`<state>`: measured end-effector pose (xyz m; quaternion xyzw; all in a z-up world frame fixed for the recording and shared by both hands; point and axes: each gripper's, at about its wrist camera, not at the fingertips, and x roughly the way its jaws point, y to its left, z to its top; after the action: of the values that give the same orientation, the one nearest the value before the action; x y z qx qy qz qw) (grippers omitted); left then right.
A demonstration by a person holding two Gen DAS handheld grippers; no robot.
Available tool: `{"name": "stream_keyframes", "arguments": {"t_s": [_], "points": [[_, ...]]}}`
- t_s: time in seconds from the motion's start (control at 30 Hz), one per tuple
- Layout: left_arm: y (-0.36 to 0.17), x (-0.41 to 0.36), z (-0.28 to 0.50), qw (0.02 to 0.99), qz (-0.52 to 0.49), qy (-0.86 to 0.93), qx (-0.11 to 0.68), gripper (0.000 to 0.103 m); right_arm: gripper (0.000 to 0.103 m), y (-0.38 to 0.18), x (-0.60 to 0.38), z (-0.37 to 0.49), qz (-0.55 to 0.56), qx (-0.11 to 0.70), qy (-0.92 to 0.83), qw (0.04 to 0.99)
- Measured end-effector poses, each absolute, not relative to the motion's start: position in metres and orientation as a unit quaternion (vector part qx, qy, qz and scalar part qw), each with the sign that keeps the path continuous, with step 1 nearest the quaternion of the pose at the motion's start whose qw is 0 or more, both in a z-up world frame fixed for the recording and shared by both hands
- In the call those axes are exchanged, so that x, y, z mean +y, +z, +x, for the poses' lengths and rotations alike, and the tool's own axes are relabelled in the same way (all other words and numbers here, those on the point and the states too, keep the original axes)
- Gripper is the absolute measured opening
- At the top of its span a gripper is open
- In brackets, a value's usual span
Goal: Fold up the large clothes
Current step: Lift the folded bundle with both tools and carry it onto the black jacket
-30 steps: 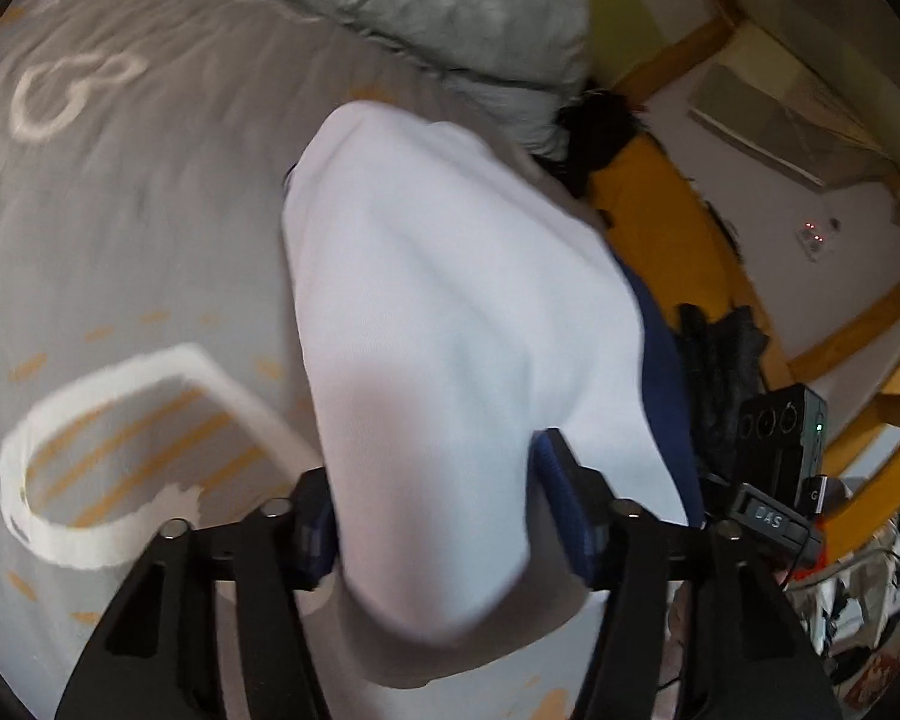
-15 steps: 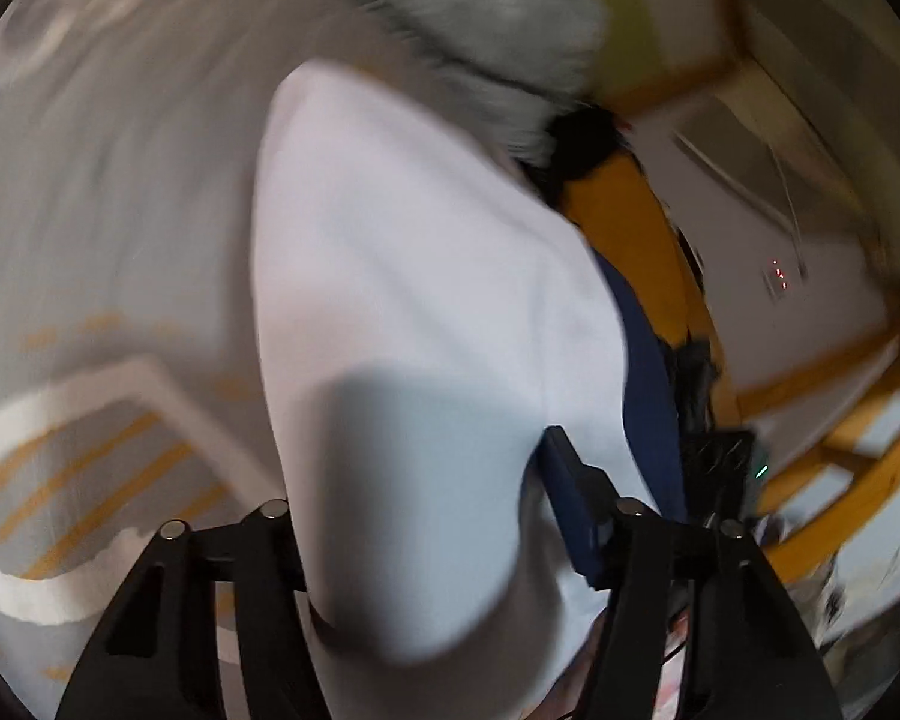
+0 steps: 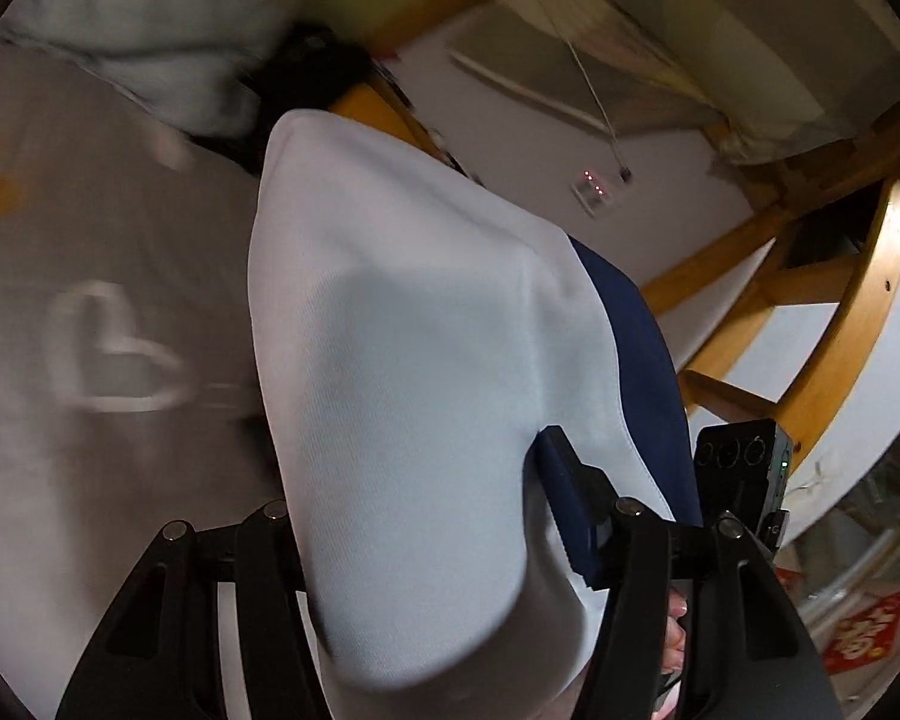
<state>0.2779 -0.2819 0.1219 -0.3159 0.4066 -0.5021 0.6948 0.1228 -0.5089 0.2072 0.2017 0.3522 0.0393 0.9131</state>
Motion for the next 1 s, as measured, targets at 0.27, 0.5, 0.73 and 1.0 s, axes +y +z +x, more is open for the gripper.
{"name": "stream_keyframes", "arguments": {"t_s": [0.27, 0.5, 0.73, 1.0], "points": [[0.081, -0.409, 0.306, 0.648, -0.318, -0.528, 0.448, 0.058, 0.057, 0.195, -0.607, 0.127, 0.243, 0.363, -0.098, 0.894], [0.016, -0.443, 0.300, 0.709, -0.245, -0.464, 0.471, 0.063, 0.083, 0.084, -0.657, 0.128, 0.313, 0.376, -0.171, 0.855], [0.027, -0.455, 0.285, 0.758, -0.183, -0.416, 0.467, 0.081, 0.092, 0.108, -0.627, 0.133, 0.171, 0.385, -0.273, 0.865], [0.081, -0.430, 0.256, 0.854, -0.067, -0.372, 0.359, 0.091, 0.094, 0.141, -0.580, 0.100, 0.058, 0.311, -0.315, 0.895]]}}
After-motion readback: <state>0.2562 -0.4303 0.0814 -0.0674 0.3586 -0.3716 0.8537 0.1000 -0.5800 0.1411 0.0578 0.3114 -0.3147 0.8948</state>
